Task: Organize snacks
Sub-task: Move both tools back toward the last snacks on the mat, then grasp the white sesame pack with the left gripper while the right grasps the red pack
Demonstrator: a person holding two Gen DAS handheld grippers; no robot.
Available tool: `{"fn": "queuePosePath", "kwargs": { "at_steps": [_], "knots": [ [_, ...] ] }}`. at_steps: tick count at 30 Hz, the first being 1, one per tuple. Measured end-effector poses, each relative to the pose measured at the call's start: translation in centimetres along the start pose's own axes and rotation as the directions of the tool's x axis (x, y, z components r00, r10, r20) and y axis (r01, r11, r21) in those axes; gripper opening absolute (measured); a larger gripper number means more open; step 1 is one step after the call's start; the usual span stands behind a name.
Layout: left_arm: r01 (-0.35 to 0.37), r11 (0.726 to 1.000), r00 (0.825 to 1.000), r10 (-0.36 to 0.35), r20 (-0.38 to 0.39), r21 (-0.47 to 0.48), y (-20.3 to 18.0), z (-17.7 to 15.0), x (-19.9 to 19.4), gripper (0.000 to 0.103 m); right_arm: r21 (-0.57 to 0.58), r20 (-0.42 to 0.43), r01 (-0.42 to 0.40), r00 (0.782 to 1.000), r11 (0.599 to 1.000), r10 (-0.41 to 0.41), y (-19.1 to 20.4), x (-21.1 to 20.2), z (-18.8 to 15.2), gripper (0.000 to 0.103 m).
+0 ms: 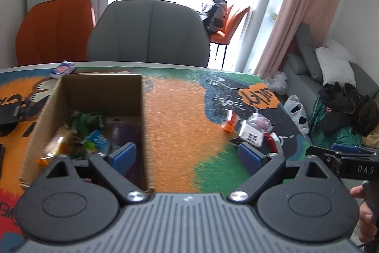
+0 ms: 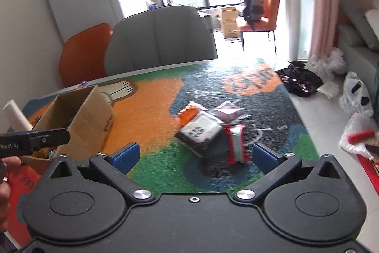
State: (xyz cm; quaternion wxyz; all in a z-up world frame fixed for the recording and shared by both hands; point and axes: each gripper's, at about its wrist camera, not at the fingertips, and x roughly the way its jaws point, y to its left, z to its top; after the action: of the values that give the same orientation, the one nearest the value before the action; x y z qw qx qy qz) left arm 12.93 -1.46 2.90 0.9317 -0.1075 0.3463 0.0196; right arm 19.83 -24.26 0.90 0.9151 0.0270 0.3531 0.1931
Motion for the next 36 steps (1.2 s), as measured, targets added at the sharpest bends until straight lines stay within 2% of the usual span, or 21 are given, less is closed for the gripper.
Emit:
{"fn": "queuePosePath", "kwargs": {
  "at_steps": [8,12,16,20,24,29,32,34,36],
  "knots": [
    [0.051,0.999,0.999,-0.051,0.009,0.015,-2.3,-0.1,1.3,0.093,0.079,0.050,0.020,0.998,0.997,-0.024,-3.8,-0.9,-0.4,0.103],
    [0.063,0.998,0.998,-0.063,0.000,0.024,-3.2,-0.3,2.4,0.093,0.136,0.059,0.001,0.998,0.991,-0.009,-5.4,-0.9,-0.6,0.103],
    [0.075,0.997,0.997,-0.075,-0.003,0.032,-4.0,-0.4,3.6,0.093,0.109,0.032,0.045,0.998,0.993,-0.049,-5.9,0.0,-0.8,0.103],
    [0.073,0.997,0.997,-0.073,0.003,0.037,-4.8,-0.4,4.9,0.092,0.090,0.025,0.049,0.998,0.995,-0.051,-6.4,0.9,-1.1,0.103],
    [0.084,0.996,0.996,-0.084,0.006,0.033,-5.2,-0.4,6.2,0.091,0.103,0.025,0.009,1.000,0.995,-0.012,-6.9,1.6,-1.3,0.103],
    [0.100,0.993,0.995,-0.100,-0.007,0.062,-6.4,-0.1,8.1,0.089,0.084,0.026,-0.002,1.000,0.996,0.000,-7.1,2.5,-1.5,0.102],
    [0.104,0.990,0.995,-0.102,-0.024,0.099,-7.2,0.1,9.4,0.081,0.087,0.012,-0.022,1.000,0.996,0.021,-7.2,3.3,-1.5,0.094],
    [0.103,0.988,0.994,-0.100,-0.036,0.118,-7.7,0.3,10.3,0.075,0.096,-0.004,-0.036,0.999,0.995,0.036,-7.4,4.1,-1.4,0.082],
    [0.111,0.987,0.993,-0.106,-0.047,0.119,-7.8,0.5,11.2,0.073,0.101,-0.019,-0.037,0.999,0.994,0.040,-7.6,5.0,-1.4,0.076]
  ]
}}
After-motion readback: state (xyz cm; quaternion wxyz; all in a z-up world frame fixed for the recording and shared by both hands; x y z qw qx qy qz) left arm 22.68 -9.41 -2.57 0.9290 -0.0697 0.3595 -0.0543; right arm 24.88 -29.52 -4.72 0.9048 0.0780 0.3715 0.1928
